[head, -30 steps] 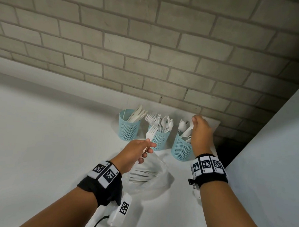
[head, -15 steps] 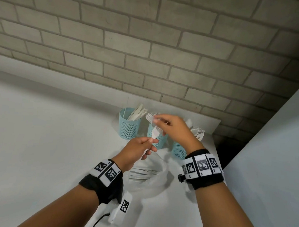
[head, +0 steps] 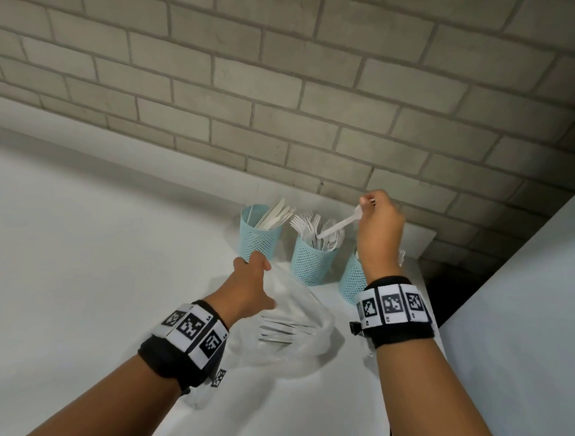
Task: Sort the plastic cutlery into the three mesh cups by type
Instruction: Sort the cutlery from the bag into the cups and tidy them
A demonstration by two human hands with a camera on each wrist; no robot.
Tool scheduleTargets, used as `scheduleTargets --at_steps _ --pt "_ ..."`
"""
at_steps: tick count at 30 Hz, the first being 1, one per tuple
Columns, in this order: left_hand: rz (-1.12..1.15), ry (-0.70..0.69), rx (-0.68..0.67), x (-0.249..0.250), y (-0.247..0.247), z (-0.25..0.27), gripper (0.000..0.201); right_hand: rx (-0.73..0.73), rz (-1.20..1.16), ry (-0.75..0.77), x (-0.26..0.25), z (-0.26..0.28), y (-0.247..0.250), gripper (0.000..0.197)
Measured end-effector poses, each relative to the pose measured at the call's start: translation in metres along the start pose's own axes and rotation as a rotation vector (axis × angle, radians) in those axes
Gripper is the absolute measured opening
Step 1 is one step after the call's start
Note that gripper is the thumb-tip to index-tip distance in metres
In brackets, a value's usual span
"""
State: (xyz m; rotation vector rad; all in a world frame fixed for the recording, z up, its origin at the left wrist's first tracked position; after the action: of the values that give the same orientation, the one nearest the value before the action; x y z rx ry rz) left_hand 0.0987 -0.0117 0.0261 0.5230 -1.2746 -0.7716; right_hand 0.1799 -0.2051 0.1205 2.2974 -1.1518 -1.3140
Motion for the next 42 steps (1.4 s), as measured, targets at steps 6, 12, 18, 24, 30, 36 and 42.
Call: scheduleTargets --at_steps 6,12,18,24,30,36,42 --pt "-0.017 -0.149 -0.002 -0.005 0.008 0.004 0.045 -0.341 0.359 0.133 0.013 0.017 -0.051 0.023" --pt "-0.237 0.002 -0.122 -0.019 0.000 0.009 0.035 -0.531 0.584 0.130 0.008 0.031 -0.068 0.039" --pt "-0.193 0.062 -0.148 -0.025 -0.007 0.009 0.069 -0.597 -0.056 0.184 -0.044 0.062 -0.048 0.024" --pt "0.349 0.097 -0.108 -0.037 -0.011 0.003 0.068 -1.372 0.362 0.080 -0.021 0.130 -0.081 0.037" --pt "0.907 0.231 -0.002 -0.047 -0.013 0.005 0.014 -1.374 0.372 -0.026 0.002 0.146 -0.093 0.049" --pt "0.986 0.224 0.002 -0.045 -0.018 0.007 0.005 -1.340 0.358 -0.058 0.006 0.147 -0.090 0.038" --pt "0.773 0.135 0.029 -0.037 -0.014 0.008 0.037 -1.293 0.333 -0.021 0.003 0.148 -0.086 0.018"
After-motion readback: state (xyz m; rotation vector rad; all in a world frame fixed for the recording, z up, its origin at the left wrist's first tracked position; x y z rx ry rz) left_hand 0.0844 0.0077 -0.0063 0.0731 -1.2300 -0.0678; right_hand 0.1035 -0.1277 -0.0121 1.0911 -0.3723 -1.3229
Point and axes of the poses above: each hand's wrist, its own z-axis away from the middle knuckle, its own y-axis out of the back of the hand, x = y × z, the point moved 4 cm from there along -z, towards the middle knuckle, and after that the axes turned 6 degrees about -x, right-handed, at the moved point
